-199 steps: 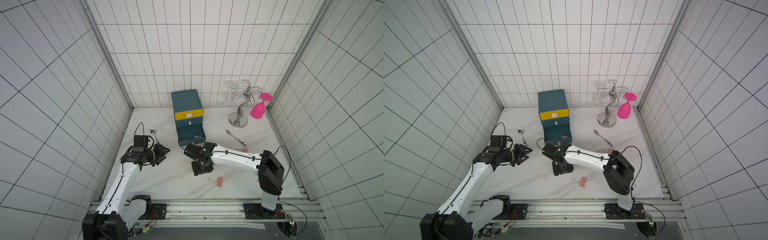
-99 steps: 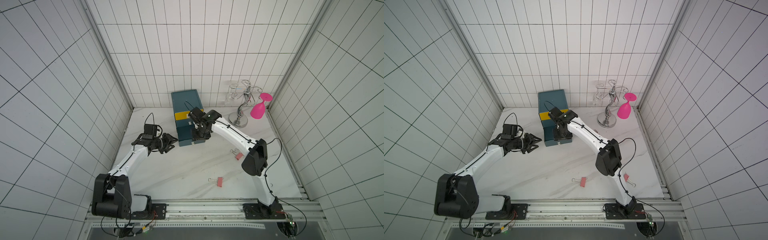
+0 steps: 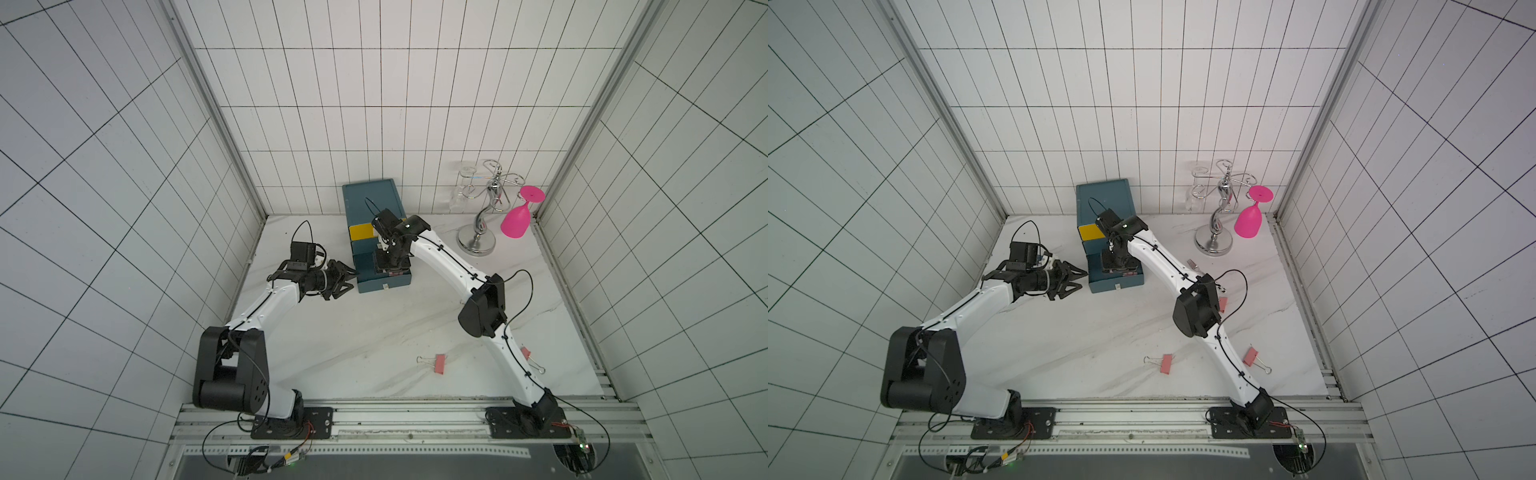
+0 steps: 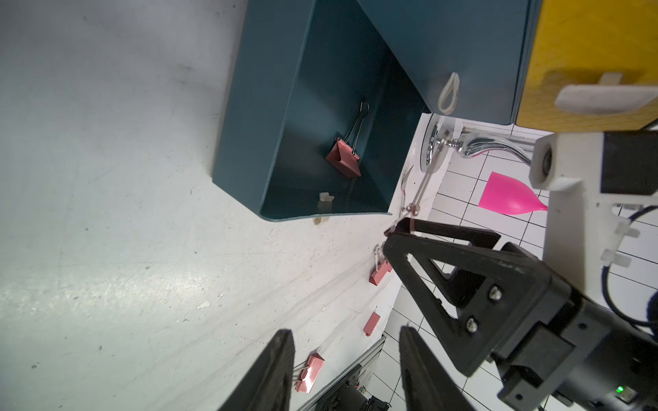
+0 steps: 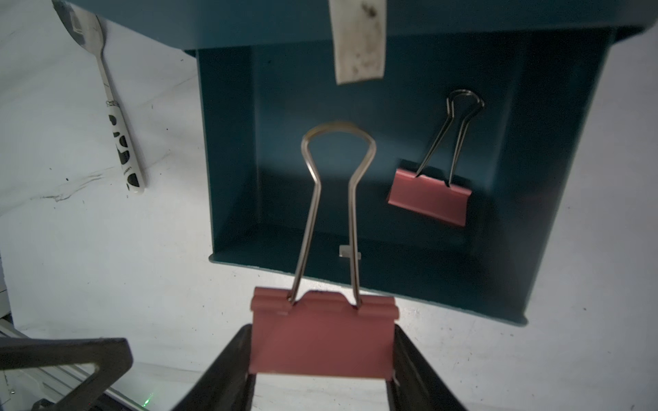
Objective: Put the binder clips in the drawer according to color
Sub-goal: Place the binder clip in the drawer, then move the binder clip to the center of the board.
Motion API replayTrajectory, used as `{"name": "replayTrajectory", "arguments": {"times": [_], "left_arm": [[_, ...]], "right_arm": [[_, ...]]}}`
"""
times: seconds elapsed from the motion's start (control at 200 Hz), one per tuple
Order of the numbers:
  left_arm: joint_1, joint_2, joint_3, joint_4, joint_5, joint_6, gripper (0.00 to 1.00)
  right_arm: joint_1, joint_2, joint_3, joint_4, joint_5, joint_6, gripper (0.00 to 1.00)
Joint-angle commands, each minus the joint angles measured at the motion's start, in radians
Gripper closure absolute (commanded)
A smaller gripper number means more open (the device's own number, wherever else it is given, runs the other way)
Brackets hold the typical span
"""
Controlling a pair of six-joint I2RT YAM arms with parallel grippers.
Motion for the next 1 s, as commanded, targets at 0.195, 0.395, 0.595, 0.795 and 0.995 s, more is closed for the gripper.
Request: {"name": "replayTrajectory", "arguments": {"times": [0.195,0.395,0.595,0.795,0.995], "left_arm": [[0.009,-0.052,0.019,-0.036,0.003,0.024,0.49],[-0.034,-0.101,0.016,-0.063,-0.032,0.022,0.49],[-0.075,-0.137,-0.019,-0.07,-0.052,0.016,0.49],[-0.109,-0.158,-0.018,-0.101,-0.061,0.036,0.49],[-0.139,-0.155,-0.025,-0.102,-0.061,0.037,0.49]], "right_arm": [[-0.033,-0.028,-0.012,0.039,0.001,0.008,0.23],[-0.031,-0.292,-0.387,0.107,0.061,-0.026,0.23],[-0.033,-0.595,-0.902,0.247,0.08,0.0,0.23],[-0.031,-0.783,-1.25,0.316,0.033,0.068,0.24],[0.001,-0.904,-1.496,0.38,-0.025,0.129,0.26]]}}
